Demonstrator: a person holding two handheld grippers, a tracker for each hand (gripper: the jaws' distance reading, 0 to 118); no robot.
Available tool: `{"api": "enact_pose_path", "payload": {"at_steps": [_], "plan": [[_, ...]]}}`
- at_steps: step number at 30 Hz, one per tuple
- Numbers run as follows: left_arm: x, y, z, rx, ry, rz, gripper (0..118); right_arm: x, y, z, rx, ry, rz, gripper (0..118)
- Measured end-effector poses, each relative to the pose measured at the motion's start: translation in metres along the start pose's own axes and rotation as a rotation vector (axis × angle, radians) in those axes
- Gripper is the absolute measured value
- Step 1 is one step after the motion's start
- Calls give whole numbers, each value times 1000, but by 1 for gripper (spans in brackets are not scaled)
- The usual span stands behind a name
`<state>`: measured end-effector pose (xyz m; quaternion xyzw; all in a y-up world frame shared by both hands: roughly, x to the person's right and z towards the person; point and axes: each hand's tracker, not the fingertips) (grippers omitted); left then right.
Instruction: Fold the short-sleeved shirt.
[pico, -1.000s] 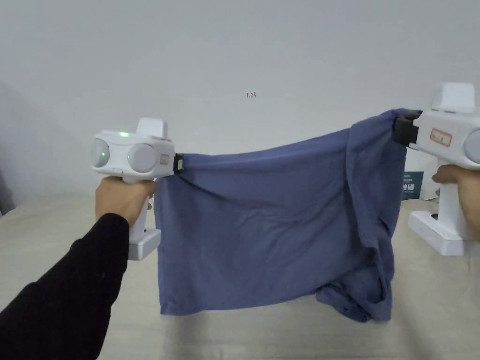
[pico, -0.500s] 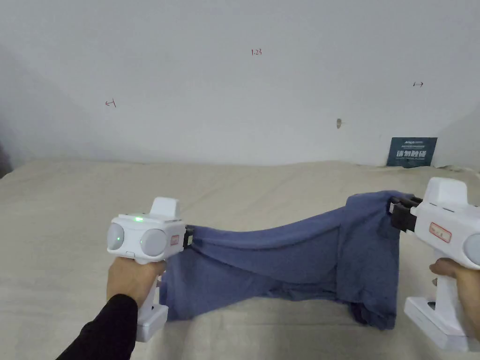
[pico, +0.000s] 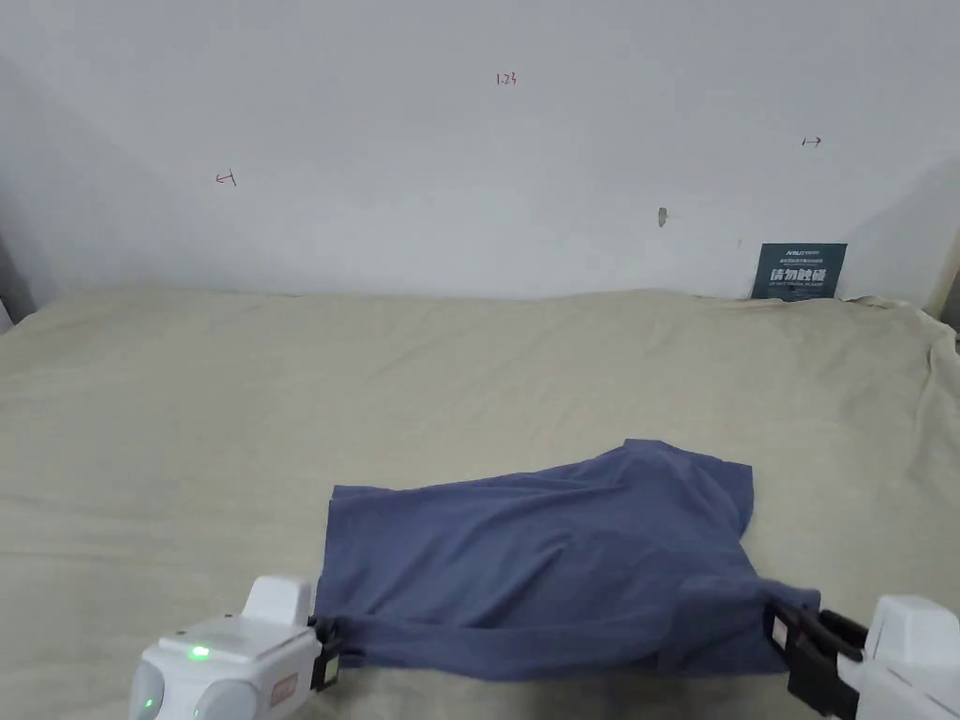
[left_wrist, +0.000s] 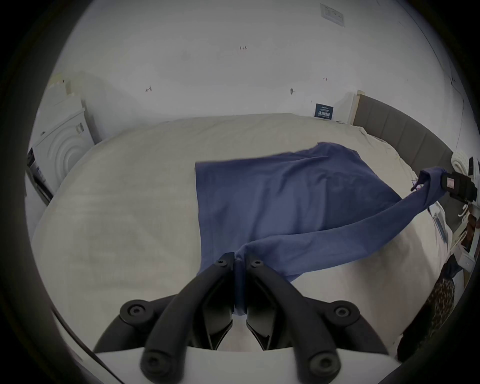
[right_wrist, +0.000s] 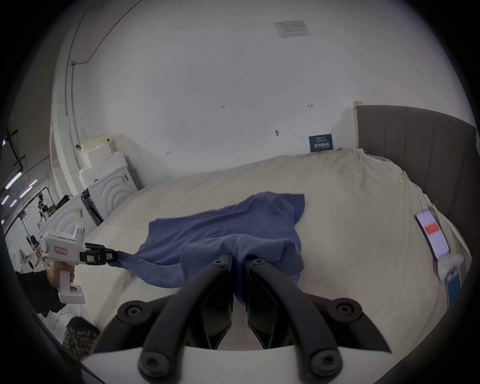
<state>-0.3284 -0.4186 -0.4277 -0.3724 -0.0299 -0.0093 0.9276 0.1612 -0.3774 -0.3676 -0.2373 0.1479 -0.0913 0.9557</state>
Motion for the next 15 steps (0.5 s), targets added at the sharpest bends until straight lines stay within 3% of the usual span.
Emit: {"api": "enact_pose_path", "payload": {"at_steps": [15], "plan": [[-6,-110,97,-28,5,34,5,-40,-94,125,-82,26,-34,5]]}}
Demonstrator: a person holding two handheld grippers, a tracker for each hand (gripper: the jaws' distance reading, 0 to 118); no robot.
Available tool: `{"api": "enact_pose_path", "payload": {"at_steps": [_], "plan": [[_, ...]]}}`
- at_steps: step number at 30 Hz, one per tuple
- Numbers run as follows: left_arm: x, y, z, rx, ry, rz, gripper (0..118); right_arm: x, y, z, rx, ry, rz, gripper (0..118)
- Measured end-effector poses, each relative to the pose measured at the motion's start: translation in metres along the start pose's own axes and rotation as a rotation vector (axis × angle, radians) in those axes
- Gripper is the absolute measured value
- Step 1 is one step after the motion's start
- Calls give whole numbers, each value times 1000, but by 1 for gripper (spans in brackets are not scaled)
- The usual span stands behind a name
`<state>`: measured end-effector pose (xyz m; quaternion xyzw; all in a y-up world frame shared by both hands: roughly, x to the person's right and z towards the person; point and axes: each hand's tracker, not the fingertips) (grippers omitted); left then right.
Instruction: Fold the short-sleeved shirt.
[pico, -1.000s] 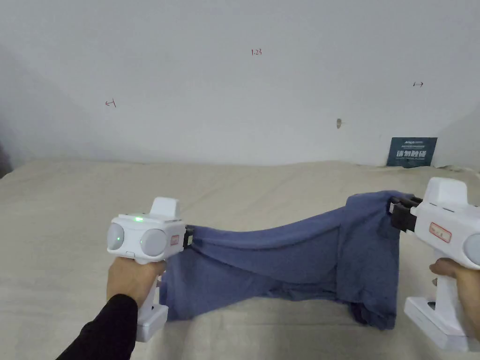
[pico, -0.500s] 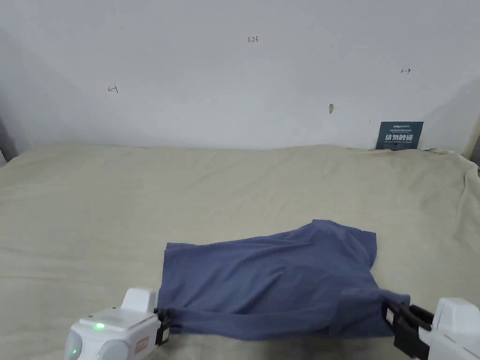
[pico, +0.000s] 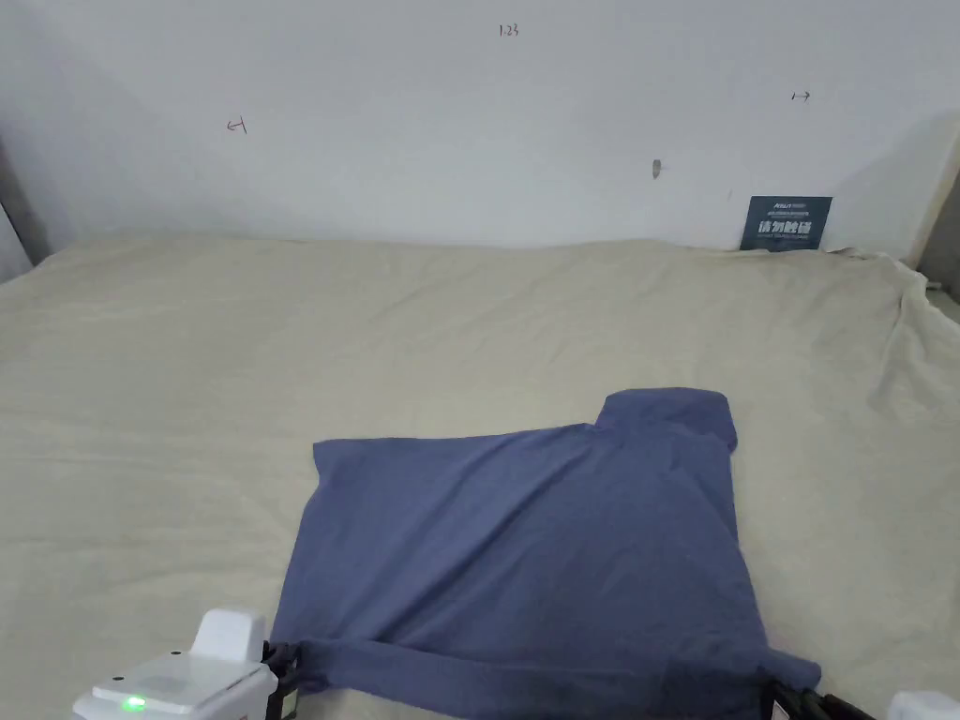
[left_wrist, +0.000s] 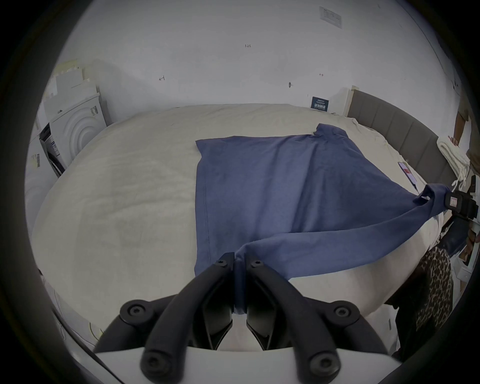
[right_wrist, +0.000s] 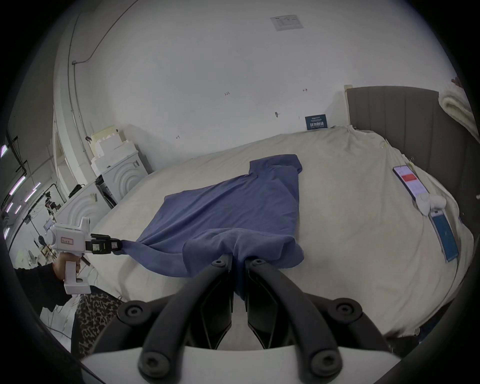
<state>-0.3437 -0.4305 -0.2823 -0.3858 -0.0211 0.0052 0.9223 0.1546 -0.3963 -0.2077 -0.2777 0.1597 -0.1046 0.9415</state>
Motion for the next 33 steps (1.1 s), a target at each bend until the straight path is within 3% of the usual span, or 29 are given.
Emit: {"api": "enact_pose_path", "payload": {"at_steps": [5,14,18,21,23,25,28,33], "plan": [[-7,-22,0,-38,18,35,6,-4,-28,3,-63,-9,-16,5],[0,-47,-36,-143,57,71,6,7,-58,-60,-318,-214,-100,5],[0,-50,-38,-135,59,90,7,14,-67,-80,-410,-242,-120,6],[1,-43,-34,-153,54,126,24,15,-61,-79,-401,-239,-118,8],[3,-36,-28,-180,49,171,54,13,-52,-74,-410,-236,-106,28],[5,-27,-17,-177,31,198,78,11,-38,-65,-390,-239,-87,72],[10,-4,7,-69,-3,257,83,5,-2,-41,-259,-183,-75,80],[22,48,54,129,-21,270,89,-10,64,-7,-33,-165,-38,80]]}}
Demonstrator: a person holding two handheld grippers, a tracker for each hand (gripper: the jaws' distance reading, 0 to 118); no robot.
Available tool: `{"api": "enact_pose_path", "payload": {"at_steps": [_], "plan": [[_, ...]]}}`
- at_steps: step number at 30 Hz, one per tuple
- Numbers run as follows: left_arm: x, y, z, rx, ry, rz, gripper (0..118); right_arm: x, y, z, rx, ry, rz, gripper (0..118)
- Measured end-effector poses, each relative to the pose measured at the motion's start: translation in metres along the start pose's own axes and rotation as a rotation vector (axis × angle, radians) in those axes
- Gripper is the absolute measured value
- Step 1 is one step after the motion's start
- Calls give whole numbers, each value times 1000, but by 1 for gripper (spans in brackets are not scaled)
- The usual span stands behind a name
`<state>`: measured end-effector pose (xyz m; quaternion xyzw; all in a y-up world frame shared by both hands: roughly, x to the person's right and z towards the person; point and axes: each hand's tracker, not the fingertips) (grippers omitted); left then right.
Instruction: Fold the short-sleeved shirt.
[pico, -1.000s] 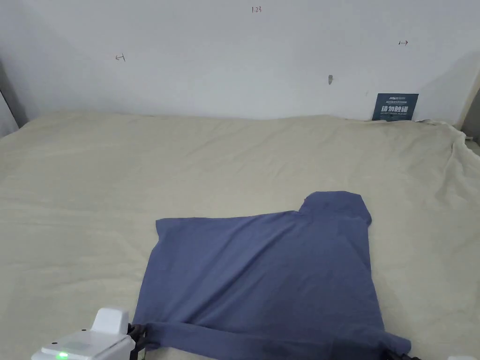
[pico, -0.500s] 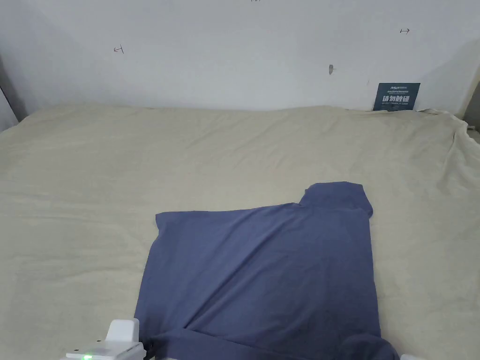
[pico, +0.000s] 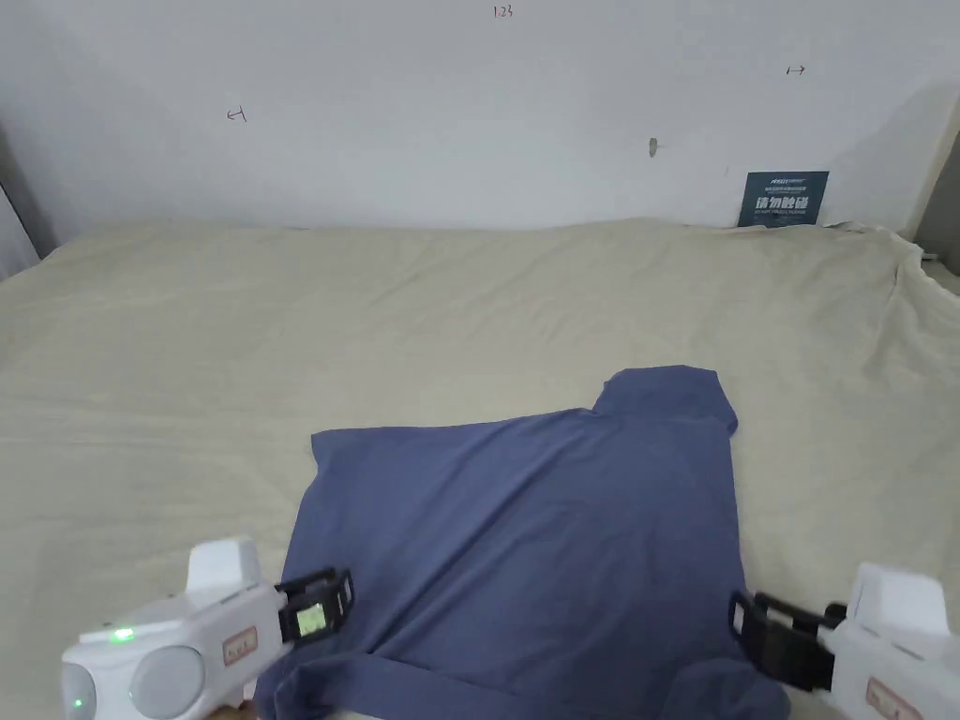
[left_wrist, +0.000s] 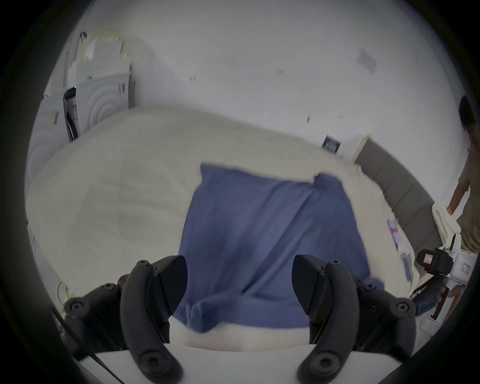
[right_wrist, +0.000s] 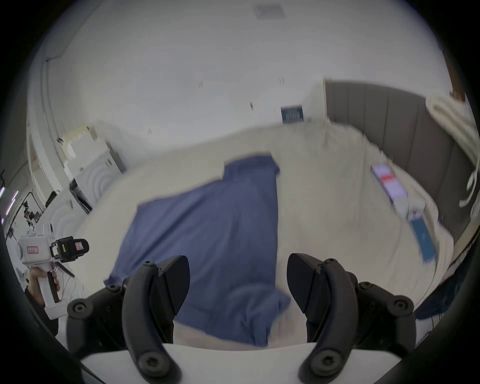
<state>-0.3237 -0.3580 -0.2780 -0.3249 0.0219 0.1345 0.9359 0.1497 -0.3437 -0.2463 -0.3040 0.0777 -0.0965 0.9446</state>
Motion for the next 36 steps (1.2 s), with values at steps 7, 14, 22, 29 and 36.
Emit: {"api": "enact_pose_path", "payload": {"at_steps": [7,14,22,29,36], "plan": [[28,42,25,241,69,-33,88,-24,44,27,214,-54,95,80],[39,37,29,333,83,-96,41,-35,40,27,276,-107,134,43],[34,41,20,314,8,-72,0,-33,39,16,283,-108,128,0],[31,57,-1,271,7,-86,0,-36,48,3,279,-99,141,0],[27,97,-57,184,23,-152,0,-37,66,-26,264,-90,152,0]]}}
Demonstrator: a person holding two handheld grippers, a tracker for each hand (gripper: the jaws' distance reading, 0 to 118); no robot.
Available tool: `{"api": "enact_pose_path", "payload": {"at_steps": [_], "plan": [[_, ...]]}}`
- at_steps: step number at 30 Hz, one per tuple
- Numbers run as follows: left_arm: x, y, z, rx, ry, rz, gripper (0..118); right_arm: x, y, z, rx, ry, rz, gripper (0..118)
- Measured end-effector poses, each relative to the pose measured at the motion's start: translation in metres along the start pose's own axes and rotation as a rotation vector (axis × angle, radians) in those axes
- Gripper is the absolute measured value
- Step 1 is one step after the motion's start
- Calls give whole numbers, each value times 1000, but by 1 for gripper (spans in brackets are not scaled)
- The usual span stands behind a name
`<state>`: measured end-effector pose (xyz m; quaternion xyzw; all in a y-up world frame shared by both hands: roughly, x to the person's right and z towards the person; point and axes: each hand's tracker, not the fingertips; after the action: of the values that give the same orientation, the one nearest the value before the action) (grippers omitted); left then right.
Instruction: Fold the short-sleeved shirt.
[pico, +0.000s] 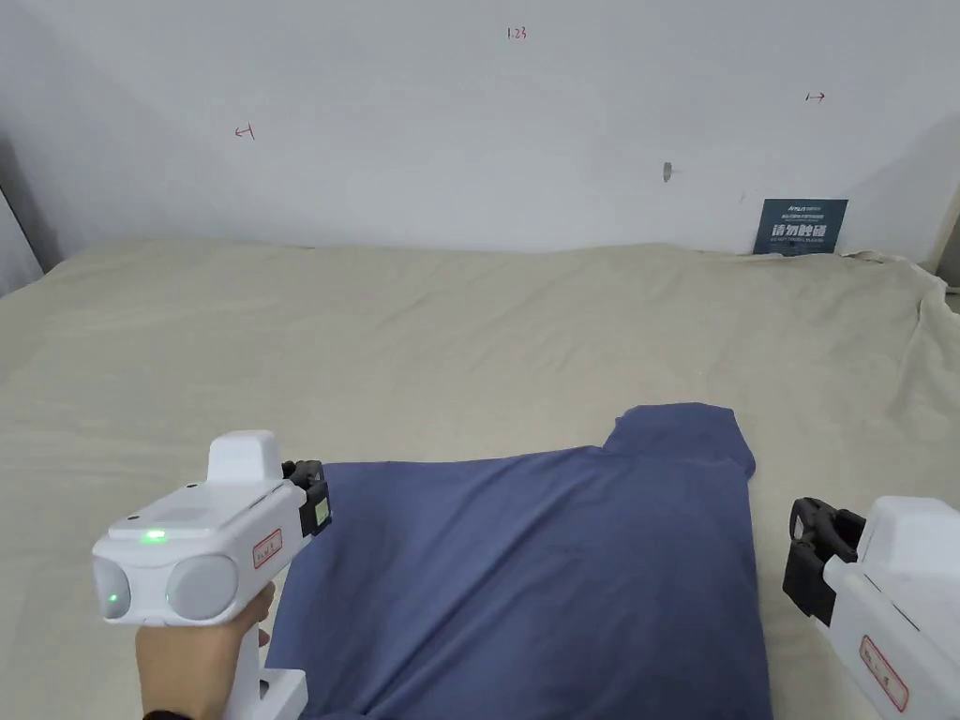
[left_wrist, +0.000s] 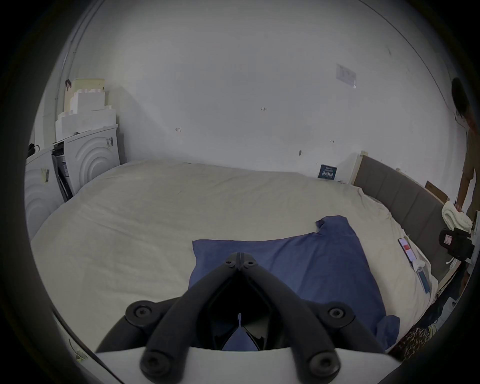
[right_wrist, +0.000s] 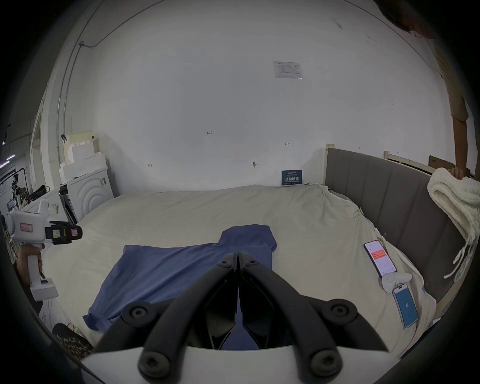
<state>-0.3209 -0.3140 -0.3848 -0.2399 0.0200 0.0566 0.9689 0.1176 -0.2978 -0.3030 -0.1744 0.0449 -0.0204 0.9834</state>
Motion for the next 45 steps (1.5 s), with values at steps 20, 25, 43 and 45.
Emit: {"api": "enact_pose_path", "payload": {"at_steps": [20,25,43,45], "plan": [[-54,29,-275,-394,117,90,84,29,5,-123,-74,-57,25,0],[-50,6,-304,-513,150,8,83,34,-3,-144,-103,-75,25,0],[-41,17,-235,-342,9,62,1,89,24,-296,-392,-49,-66,81],[-41,24,-228,-333,-1,51,1,95,23,-323,-419,-65,-50,80]]}}
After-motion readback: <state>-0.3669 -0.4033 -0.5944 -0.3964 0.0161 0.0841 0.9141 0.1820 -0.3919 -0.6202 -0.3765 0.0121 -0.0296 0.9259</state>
